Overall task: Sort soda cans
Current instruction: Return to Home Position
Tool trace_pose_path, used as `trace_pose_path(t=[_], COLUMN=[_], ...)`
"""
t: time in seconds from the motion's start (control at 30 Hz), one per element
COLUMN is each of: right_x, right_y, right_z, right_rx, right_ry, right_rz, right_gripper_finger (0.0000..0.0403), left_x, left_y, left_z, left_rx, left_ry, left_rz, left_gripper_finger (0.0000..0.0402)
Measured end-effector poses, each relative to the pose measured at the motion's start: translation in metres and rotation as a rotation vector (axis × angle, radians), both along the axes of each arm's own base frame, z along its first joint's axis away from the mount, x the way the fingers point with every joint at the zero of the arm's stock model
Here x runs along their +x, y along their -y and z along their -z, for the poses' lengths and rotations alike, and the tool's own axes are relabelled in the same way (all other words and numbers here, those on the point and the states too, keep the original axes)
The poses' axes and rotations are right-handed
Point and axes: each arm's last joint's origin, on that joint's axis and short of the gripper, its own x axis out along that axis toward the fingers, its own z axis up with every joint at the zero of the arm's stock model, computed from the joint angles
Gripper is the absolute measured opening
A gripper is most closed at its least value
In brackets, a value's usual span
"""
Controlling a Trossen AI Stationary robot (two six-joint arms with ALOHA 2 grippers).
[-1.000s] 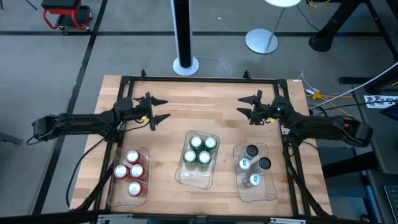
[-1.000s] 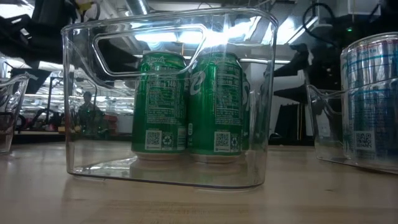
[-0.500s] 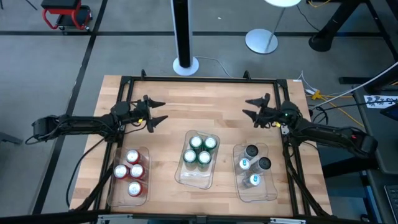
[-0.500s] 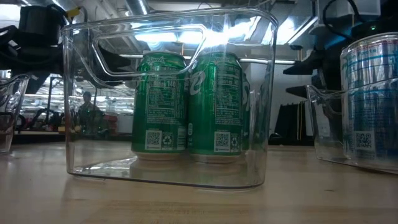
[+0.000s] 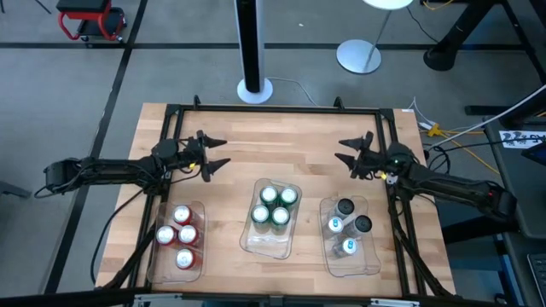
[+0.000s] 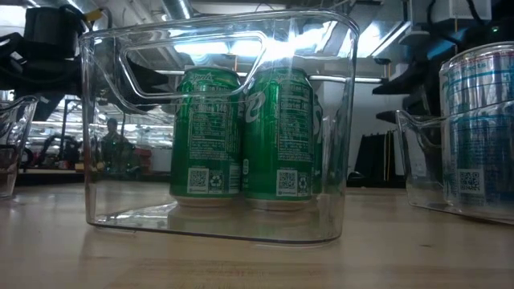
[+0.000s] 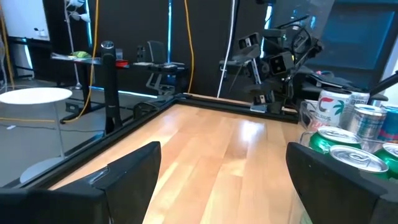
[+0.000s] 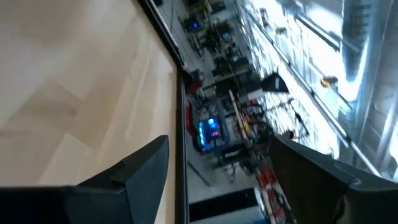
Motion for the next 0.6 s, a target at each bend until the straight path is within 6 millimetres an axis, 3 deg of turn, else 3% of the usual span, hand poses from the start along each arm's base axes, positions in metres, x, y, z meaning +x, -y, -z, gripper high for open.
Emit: trace_pose_path(t=[0.4, 0.6], right_x=[0.001, -0.002], right_y=[-0.022, -0.026], right_z=[0.0, 0.0], right_rx=[-0.01, -0.015], right_ry=[-0.013, -0.012], right_rz=[-0.16, -0.114], right_gripper_finger=[0.0278, 0.0278], left_x=[0.0, 0.0], left_y=[0.001, 0.001], left_z=[0.0, 0.0], left_rx=[0.002, 0.008], left_ry=[-0.001, -0.004], left_rz=[0.024, 0.029], left_gripper_finger=[0.0333, 0.0333])
